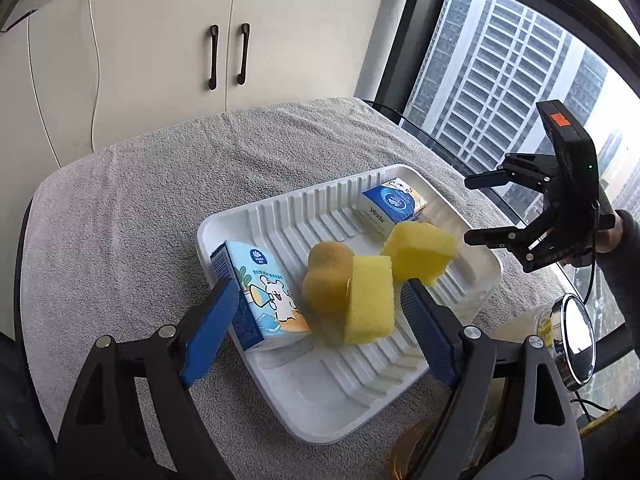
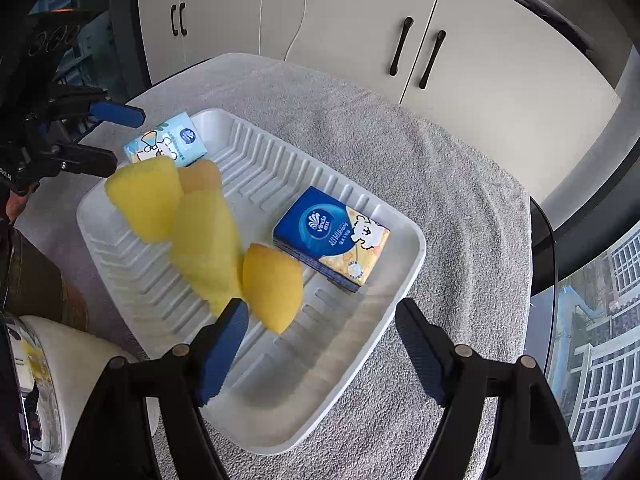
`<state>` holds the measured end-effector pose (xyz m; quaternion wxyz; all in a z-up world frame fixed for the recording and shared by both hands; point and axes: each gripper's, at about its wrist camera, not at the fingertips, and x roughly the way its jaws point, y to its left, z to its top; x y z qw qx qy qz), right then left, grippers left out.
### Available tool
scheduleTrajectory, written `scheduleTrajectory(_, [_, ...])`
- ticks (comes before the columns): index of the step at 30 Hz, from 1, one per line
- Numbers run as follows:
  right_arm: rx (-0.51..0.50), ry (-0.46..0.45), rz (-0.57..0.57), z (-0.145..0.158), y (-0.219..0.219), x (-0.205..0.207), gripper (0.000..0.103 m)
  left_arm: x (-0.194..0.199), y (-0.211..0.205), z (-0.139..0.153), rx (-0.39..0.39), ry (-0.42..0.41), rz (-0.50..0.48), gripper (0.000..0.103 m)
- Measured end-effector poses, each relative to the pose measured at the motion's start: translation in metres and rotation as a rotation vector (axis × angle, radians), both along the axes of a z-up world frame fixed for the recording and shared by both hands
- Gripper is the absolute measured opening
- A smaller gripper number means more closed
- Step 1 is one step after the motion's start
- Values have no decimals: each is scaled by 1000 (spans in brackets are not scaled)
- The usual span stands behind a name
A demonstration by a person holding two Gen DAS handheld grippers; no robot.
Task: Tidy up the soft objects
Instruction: 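Withdraw both open tools from the tray back to the rope toy and cloth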
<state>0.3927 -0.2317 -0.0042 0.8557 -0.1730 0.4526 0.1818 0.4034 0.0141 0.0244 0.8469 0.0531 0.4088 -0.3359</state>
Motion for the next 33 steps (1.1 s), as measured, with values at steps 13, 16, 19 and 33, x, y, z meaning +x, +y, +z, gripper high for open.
scheduleTrajectory(13, [126, -89, -114, 35, -32, -47, 84, -53, 61, 18, -83, -69, 199, 103])
scheduleTrajectory(16, [150, -115, -133, 42, -37, -66, 85, -75, 70, 23, -103, -101, 254, 103])
scheduleTrajectory(19, [185, -149, -167, 48, -44, -92, 89, -106, 78, 27, -103, -148, 297, 103])
scheduleTrajectory(33, [350, -172, -149, 21, -10, -257, 98, -268, 60, -12, -56, -187, 304, 103])
